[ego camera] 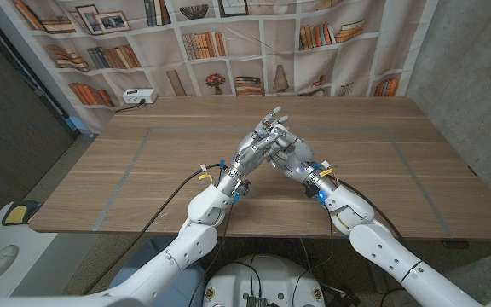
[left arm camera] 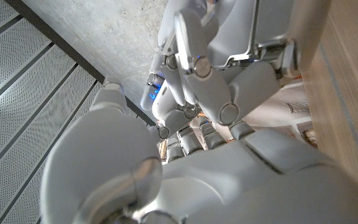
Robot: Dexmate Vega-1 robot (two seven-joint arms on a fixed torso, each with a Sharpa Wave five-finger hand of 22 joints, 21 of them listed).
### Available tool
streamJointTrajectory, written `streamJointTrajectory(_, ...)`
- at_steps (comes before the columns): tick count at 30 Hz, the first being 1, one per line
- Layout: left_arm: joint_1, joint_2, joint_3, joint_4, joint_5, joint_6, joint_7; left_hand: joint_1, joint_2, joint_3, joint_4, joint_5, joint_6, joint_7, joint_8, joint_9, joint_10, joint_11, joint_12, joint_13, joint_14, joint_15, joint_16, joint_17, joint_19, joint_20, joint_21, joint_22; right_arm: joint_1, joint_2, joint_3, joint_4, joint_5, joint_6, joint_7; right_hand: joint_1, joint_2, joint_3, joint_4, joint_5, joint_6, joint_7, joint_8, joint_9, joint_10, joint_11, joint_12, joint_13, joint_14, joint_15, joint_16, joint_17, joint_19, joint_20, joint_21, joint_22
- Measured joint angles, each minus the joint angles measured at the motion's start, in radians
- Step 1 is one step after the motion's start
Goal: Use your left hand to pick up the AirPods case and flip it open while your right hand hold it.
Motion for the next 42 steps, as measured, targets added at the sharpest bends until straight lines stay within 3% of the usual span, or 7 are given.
streamJointTrajectory(20, 0.042, 0.037, -0.032, -0.051, 0.023, -0.031, 0.053, -0.034, -0.010, -0.012, 0.012, 0.000, -0.003, 0.003, 0.006, 0.000, 0.000, 0.000, 0.007, -0.009, -0.005, 0.005, 0.000, 0.000, -0.003, 0.000, 0.000, 0.000, -0.024, -0.059, 0.022, -0.053, -0.060, 0.004, -0.072, 0.009, -0.009, 0.000, 0.000, -0.001, 0.004, -0.004, 0.004, 0.005, 0.008, -0.004, 0.008, -0.008, 0.013, 0.001, 0.000, 0.000, -0.002, -0.002, 0.036, -0.029)
streamJointTrajectory(34, 0.065, 0.068, -0.059, -0.073, 0.038, -0.047, 0.098, -0.043, -0.009, -0.015, 0.010, 0.000, -0.003, 0.003, 0.009, 0.000, 0.000, 0.000, 0.011, -0.014, -0.005, 0.005, 0.001, 0.000, -0.003, 0.000, 0.000, 0.000, -0.046, -0.172, 0.052, -0.141, -0.166, -0.055, -0.212, 0.012, -0.012, 0.000, 0.000, -0.002, 0.004, -0.004, 0.008, 0.030, 0.006, -0.005, 0.008, -0.024, 0.013, 0.001, 0.000, 0.000, -0.007, 0.003, 0.048, -0.042)
streamJointTrajectory(38, 0.071, 0.076, -0.065, -0.077, 0.038, -0.049, 0.105, -0.047, -0.005, -0.015, 0.010, 0.001, -0.003, 0.003, 0.009, 0.000, 0.000, 0.000, 0.015, -0.014, -0.005, 0.005, 0.001, 0.000, -0.003, 0.000, 0.000, 0.000, -0.049, -0.200, 0.058, -0.165, -0.174, -0.064, -0.212, 0.031, -0.012, 0.000, 0.000, -0.002, 0.004, -0.004, 0.008, 0.037, 0.006, -0.005, 0.008, -0.031, 0.013, 0.001, 0.000, 0.000, -0.007, 0.003, 0.048, -0.046)
streamJointTrajectory(39, 0.072, 0.077, -0.066, -0.077, 0.039, -0.049, 0.107, -0.047, -0.005, -0.015, 0.010, 0.001, -0.003, 0.003, 0.009, 0.000, 0.000, 0.000, 0.015, -0.014, -0.005, 0.005, 0.001, 0.000, -0.003, 0.000, 0.000, 0.000, -0.049, -0.216, 0.062, -0.178, -0.207, -0.103, -0.271, 0.034, -0.013, 0.000, 0.000, -0.002, 0.004, -0.004, 0.009, 0.038, 0.006, -0.005, 0.008, -0.036, 0.013, 0.001, 0.000, 0.000, -0.007, 0.003, 0.048, -0.046)
streamJointTrajectory(42, 0.076, 0.081, -0.070, -0.079, 0.039, -0.050, 0.112, -0.047, -0.005, -0.015, 0.010, 0.001, -0.003, 0.003, 0.009, 0.000, 0.000, 0.000, 0.015, -0.014, -0.005, 0.005, 0.001, 0.000, -0.003, 0.000, 0.000, 0.000, -0.049, -0.237, 0.065, -0.196, -0.227, -0.125, -0.298, 0.034, -0.013, 0.000, 0.000, -0.002, 0.004, -0.004, 0.012, 0.047, 0.006, -0.005, 0.008, -0.030, 0.013, 0.001, 0.000, 0.000, -0.007, 0.003, 0.048, -0.051)
